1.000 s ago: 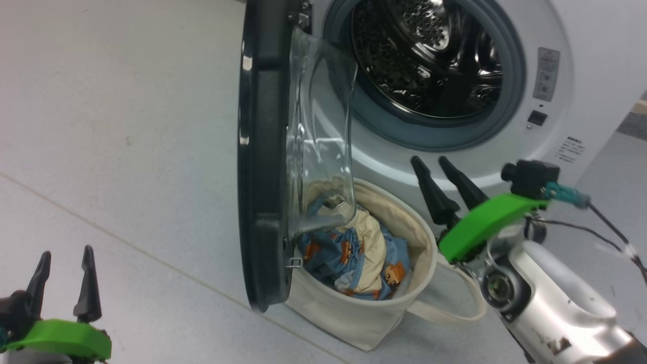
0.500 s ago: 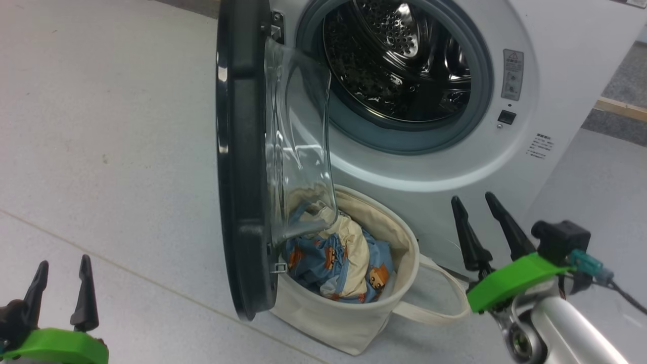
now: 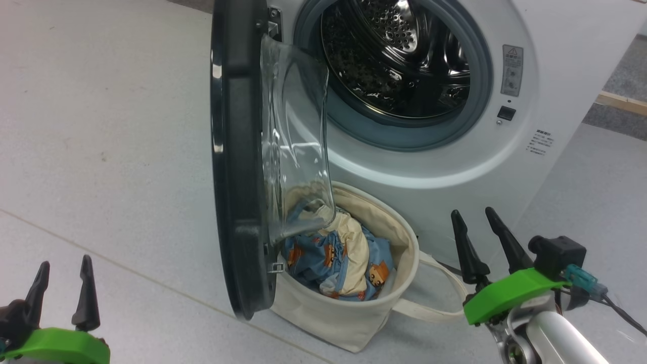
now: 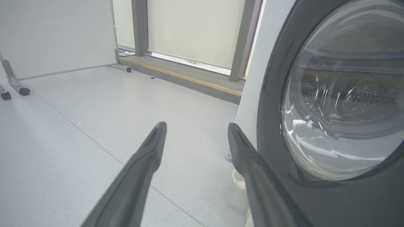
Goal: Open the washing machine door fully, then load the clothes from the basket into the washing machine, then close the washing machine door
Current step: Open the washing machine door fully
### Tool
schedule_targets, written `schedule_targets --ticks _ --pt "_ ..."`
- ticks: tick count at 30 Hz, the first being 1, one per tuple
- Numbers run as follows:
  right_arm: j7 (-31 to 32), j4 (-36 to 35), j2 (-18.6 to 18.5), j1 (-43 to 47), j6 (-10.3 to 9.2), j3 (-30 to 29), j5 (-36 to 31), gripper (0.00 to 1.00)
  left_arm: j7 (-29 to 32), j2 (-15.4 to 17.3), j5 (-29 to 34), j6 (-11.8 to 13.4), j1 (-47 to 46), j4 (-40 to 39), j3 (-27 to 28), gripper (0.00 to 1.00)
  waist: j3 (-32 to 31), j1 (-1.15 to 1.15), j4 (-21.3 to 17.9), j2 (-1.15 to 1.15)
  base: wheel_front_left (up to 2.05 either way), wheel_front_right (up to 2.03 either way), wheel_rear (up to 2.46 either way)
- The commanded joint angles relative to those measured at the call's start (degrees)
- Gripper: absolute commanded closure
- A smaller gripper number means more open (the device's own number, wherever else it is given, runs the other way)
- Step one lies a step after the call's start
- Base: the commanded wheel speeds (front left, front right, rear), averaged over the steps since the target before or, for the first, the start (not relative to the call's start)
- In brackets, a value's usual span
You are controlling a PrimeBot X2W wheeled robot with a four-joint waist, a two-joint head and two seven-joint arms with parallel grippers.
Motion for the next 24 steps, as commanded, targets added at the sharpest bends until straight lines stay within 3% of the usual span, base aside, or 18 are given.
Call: schedule_targets --ticks 1,24 --pt "-0.70 -1.69 -0.13 -1.52 0.05 0.58 -0.74 0.00 -0.68 2.07 -0.39 0.44 -2.89 -1.55 1.54 0.00 -0.02 0.00 0.03 0.00 0.00 0.00 0.00" --pt "-0.71 -0.54 -0.38 -1.79 0.05 0.37 -1.64 0.00 -0.69 2.27 -0.98 0.65 -2.58 -1.86 1.64 0.00 0.08 0.00 -0.17 0.00 0.00 0.00 0.00"
